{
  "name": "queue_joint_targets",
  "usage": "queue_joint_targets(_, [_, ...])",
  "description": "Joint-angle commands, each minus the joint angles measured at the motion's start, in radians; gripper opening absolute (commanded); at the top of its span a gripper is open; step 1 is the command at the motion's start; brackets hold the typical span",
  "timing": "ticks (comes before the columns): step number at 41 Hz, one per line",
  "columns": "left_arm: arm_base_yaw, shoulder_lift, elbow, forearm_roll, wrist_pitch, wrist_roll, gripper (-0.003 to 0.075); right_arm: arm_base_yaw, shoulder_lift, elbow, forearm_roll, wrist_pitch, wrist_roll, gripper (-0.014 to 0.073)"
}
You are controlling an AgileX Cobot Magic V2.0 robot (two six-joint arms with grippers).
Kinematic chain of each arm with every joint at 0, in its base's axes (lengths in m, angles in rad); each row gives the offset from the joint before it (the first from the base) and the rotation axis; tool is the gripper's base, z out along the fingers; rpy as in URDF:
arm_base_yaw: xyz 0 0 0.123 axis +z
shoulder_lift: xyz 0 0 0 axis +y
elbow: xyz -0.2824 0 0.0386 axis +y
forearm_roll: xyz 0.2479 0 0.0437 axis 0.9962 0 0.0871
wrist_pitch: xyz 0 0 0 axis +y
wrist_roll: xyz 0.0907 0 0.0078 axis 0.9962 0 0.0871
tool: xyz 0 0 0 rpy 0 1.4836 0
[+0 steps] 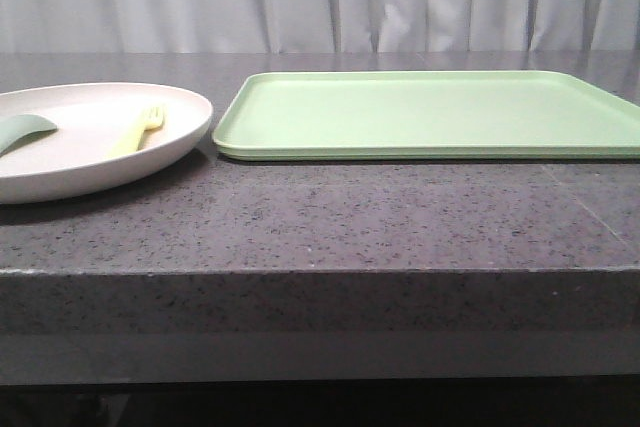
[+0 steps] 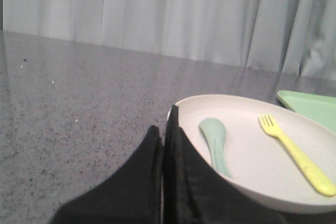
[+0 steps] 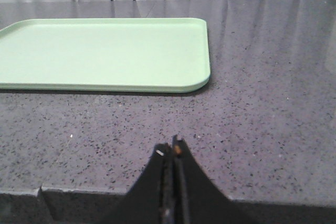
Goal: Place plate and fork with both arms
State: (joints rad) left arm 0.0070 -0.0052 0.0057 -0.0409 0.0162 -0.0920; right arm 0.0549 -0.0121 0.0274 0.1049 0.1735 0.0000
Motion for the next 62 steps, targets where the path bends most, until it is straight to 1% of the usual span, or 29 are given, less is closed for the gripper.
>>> queue_joint_targets(1, [0.001,-0.022,0.002,-0.011,-0.157,-0.012,-0.0018,0.000,-0.017,-0.018,0.003,-0.093,-0.008,-0.0119])
queue_joint_targets(6, [0.001,-0.018,-0.028,-0.011,-0.177,-0.012,-0.0018,0.000,-0.017,-0.084,0.003,-0.036,-0.008,-0.0119])
queue_joint_targets(10, [0.001,0.004,-0.088,-0.003,-0.150,-0.012,-0.0018,-0.001,-0.009,-0.165,0.003,0.020,-0.008,-0.0119])
queue_joint_targets(13, [0.001,0.039,-0.146,0.029,-0.131,-0.012,-0.0018,-0.001,0.020,-0.236,0.003,0.056,-0.008,-0.0114])
queue_joint_targets(17, [0.001,0.126,-0.251,0.101,-0.070,-0.012,-0.0018,-0.001,0.120,-0.353,0.003,0.099,-0.008,-0.0110])
queue_joint_targets(22, [0.001,0.288,-0.380,0.105,0.045,-0.012,-0.0018,-0.001,0.280,-0.504,0.003,0.136,-0.008,-0.0110])
queue_joint_targets(26, [0.001,0.413,-0.468,0.107,0.078,-0.012,-0.0018,-0.001,0.415,-0.597,0.003,0.135,-0.008,-0.0110])
queue_joint_targets(32, [0.001,0.542,-0.530,0.107,0.066,-0.012,-0.0018,-0.001,0.558,-0.662,0.003,0.131,-0.008,-0.0110])
queue_joint_targets(39, [0.001,0.575,-0.537,0.107,0.025,-0.012,-0.0018,-0.001,0.595,-0.665,0.002,0.130,-0.008,-0.0106])
queue_joint_targets(42, [0.001,0.575,-0.537,0.107,0.017,-0.012,-0.0003,-0.001,0.595,-0.665,0.002,0.130,-0.008,-0.0077])
queue_joint_targets(44, [0.001,0.575,-0.537,0.107,0.017,-0.012,0.0043,-0.001,0.595,-0.665,0.002,0.130,-0.008,-0.0022])
queue_joint_targets(45, [0.001,0.575,-0.537,0.107,0.019,-0.012,0.0087,-0.001,0.595,-0.665,0.002,0.130,-0.008,0.0010])
queue_joint_targets(46, [0.001,0.575,-0.537,0.107,0.019,-0.012,0.0127,-0.001,0.595,-0.665,0.002,0.130,-0.008,0.0062])
queue_joint_targets(47, [0.001,0.575,-0.537,0.107,0.019,-0.012,0.0193,-0.001,0.595,-0.665,0.002,0.130,-0.008,0.0106])
queue_joint_targets(49, [0.001,0.575,-0.537,0.107,0.019,-0.012,0.0334,-0.001,0.595,-0.665,0.002,0.130,-0.008,0.0227])
queue_joint_targets(50, [0.001,0.575,-0.537,0.107,0.021,-0.012,0.0421,-0.001,0.595,-0.665,0.002,0.130,-0.008,0.0304])
queue_joint_targets(51, [0.001,0.575,-0.537,0.107,0.021,-0.012,0.0483,-0.001,0.595,-0.665,0.002,0.130,-0.008,0.0384])
queue_joint_targets(53, [0.001,0.575,-0.537,0.107,0.017,-0.012,0.0603,-0.001,0.595,-0.665,0.002,0.129,-0.008,0.0510])
queue_joint_targets(55, [0.001,0.575,-0.537,0.107,0.017,-0.012,0.0684,-0.001,0.595,-0.665,0.002,0.129,-0.008,0.0601])
queue_joint_targets(56, [0.001,0.575,-0.537,0.105,0.017,-0.012,0.0704,-0.001,0.595,-0.665,0.002,0.129,-0.008,0.0614])
queue_joint_targets(57, [0.001,0.575,-0.537,0.092,0.017,-0.012,0.0700,-0.001,0.595,-0.665,0.002,0.129,-0.008,0.0605])
queue_joint_targets(62, [0.001,0.575,-0.537,0.064,0.027,-0.012,0.0650,-0.001,0.595,-0.665,0.002,0.130,-0.008,0.0583])
